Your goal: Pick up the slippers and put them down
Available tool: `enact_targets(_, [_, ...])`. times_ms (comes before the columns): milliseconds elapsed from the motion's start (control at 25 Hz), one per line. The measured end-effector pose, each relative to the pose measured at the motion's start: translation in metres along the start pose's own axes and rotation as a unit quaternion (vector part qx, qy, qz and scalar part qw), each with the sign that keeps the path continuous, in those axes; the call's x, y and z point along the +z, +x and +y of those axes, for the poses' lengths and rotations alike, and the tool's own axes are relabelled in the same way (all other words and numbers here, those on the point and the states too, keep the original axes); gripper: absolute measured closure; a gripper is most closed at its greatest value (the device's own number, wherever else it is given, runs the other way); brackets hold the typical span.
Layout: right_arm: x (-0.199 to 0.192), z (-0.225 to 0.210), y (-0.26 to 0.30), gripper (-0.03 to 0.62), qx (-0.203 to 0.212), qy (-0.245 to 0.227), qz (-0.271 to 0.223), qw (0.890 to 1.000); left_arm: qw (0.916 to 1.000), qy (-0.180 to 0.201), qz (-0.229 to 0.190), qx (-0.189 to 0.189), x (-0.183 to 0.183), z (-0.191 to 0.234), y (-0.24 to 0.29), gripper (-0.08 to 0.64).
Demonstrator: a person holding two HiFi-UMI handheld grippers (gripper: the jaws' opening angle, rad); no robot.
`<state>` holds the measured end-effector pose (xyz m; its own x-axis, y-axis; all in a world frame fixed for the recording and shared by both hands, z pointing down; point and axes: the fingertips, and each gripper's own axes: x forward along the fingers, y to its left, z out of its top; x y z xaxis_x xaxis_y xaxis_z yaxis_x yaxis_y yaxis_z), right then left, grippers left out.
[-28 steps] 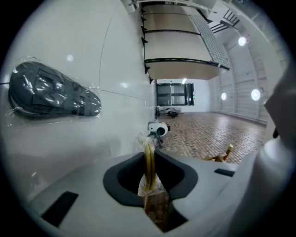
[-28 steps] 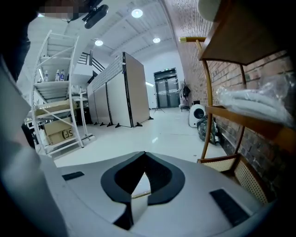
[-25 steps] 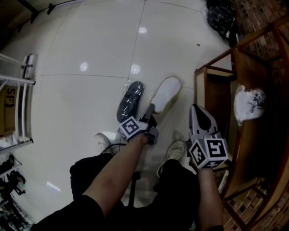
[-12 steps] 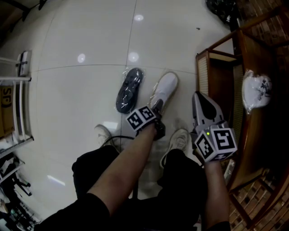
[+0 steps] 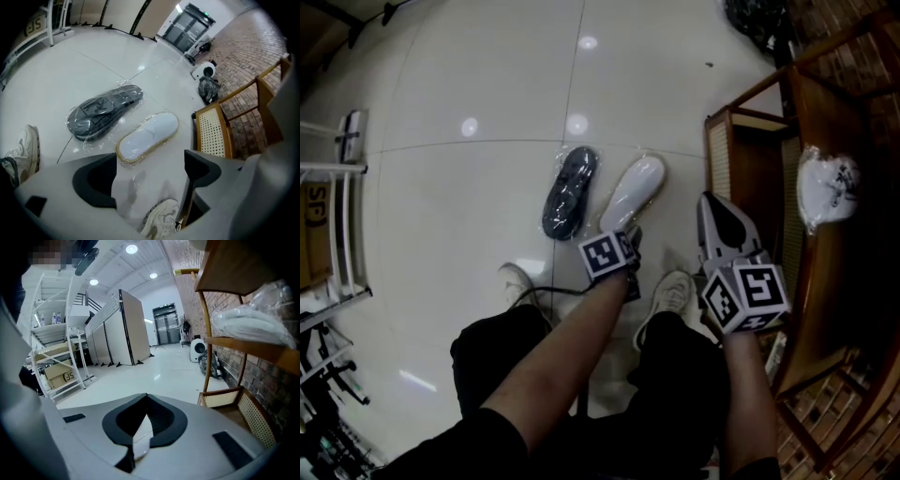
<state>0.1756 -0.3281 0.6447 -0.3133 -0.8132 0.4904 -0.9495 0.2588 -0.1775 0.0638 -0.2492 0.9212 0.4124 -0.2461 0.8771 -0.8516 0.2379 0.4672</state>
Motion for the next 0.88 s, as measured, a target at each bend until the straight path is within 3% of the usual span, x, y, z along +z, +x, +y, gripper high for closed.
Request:
enact_targets(160, [-0.003, -0.003, -0.002, 0.583, -0.011, 0.006, 0.008, 1.000, 0.9972, 0.065, -0.023, -0.028, 0.021, -0.025, -0.009, 0.106])
enact_targets(360, [-0.008, -0.010, -0.001, 0.583, -0.035, -0.015, 0.025, 0.999, 0.9855, 0.154, -0.043, -0.059, 0.052, -0.063, -0.036, 0.130])
enact_targets(520, [-0.005, -0.015, -0.005, 0.583, -0.055, -0.011, 0.026, 0.998, 0.9713, 0.194, -0.117, -0.073, 0.094, -0.088, -0.083, 0.214])
enact_targets(600, [0.011, -0.014, -0.009, 0.583, -0.061, -0.010, 0.006, 0.998, 0.9538, 0.236, -0.173, -0.070, 0.123, -0.101, -0.115, 0.265])
enact_targets(640, [0.023, -0.013, -0.010, 0.583, -0.065, -0.014, -0.008, 0.998, 0.9406, 0.261, -0.207, -0.065, 0.139, -0.109, -0.136, 0.308])
enact_targets(760, [0.058, -0.005, -0.016, 0.583, -0.070, -0.036, -0.046, 0.996, 0.8891, 0.337, -0.305, -0.052, 0.182, -0.129, -0.205, 0.448])
enact_targets(800, [0.066, -0.001, -0.018, 0.583, -0.069, -0.045, -0.052, 0.995, 0.8743, 0.356, -0.327, -0.048, 0.193, -0.133, -0.226, 0.462])
enact_targets(880, [0.078, 0.010, -0.023, 0.583, -0.065, -0.055, -0.060, 0.995, 0.8548, 0.374, -0.357, -0.044, 0.209, -0.138, -0.264, 0.507])
